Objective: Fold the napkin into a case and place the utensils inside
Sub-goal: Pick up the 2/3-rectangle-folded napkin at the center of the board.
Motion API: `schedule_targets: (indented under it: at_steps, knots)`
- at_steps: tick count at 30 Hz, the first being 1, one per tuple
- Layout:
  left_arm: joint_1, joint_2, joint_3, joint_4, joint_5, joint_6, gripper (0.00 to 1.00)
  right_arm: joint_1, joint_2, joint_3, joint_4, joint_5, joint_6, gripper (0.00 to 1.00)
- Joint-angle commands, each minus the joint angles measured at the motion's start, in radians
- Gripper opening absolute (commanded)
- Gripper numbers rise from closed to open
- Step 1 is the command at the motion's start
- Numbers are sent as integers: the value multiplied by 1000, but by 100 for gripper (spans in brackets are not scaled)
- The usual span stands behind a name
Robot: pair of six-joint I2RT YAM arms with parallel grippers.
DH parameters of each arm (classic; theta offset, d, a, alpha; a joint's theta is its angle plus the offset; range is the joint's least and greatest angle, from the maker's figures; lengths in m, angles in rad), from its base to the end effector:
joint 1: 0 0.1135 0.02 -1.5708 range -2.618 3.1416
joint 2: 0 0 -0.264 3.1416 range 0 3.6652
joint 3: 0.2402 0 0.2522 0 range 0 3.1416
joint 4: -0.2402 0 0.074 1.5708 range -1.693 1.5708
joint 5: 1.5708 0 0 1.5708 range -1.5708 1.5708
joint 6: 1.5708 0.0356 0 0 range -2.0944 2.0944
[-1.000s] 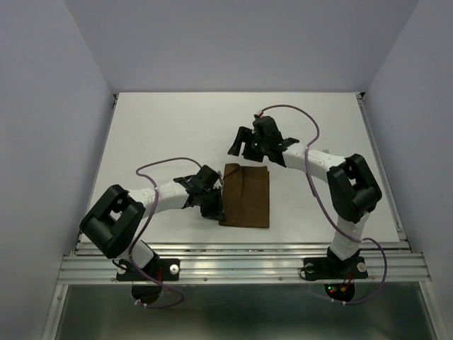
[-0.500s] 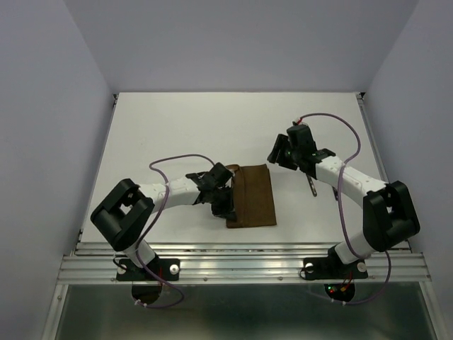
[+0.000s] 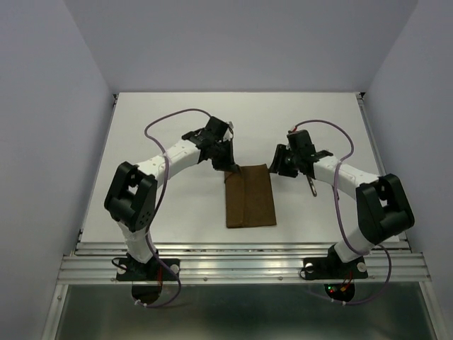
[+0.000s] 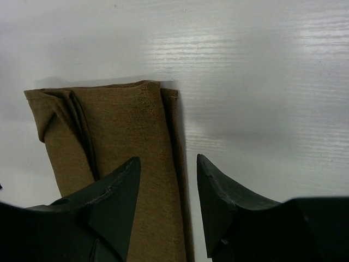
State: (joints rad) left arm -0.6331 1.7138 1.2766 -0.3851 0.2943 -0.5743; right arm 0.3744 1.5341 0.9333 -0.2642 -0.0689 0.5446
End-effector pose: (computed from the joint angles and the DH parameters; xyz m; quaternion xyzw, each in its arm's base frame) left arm 0.2990 -0.2323 0.2463 0.0806 0.9187 -0.3176 0.2202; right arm 0.2945 0.1183 0.2050 0.0679 0.9354 0.1822 0.2953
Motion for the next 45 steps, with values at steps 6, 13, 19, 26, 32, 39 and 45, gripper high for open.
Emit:
schedule_targets:
  at_steps: [6,13,19,26,32,39,45]
  knots:
    - [72,207,225,-74,-103,111,0,-2,130,67,29,-88,-34,55]
    - [76,271,244,-58,-72,126,0,-2,182,62,75,-134,-28,54]
    - [87,319,231,-34,-54,131,0,-2,224,73,106,-126,-18,46]
    - [95,360,219,-9,-34,134,0,-2,244,78,132,-114,0,23]
    - [98,363,193,9,-14,131,0,-2,230,96,135,-120,3,6]
    - [98,346,165,17,-4,125,0,-2,167,98,134,-106,11,1]
    - [98,337,136,40,14,108,0,32,132,121,111,-98,31,1]
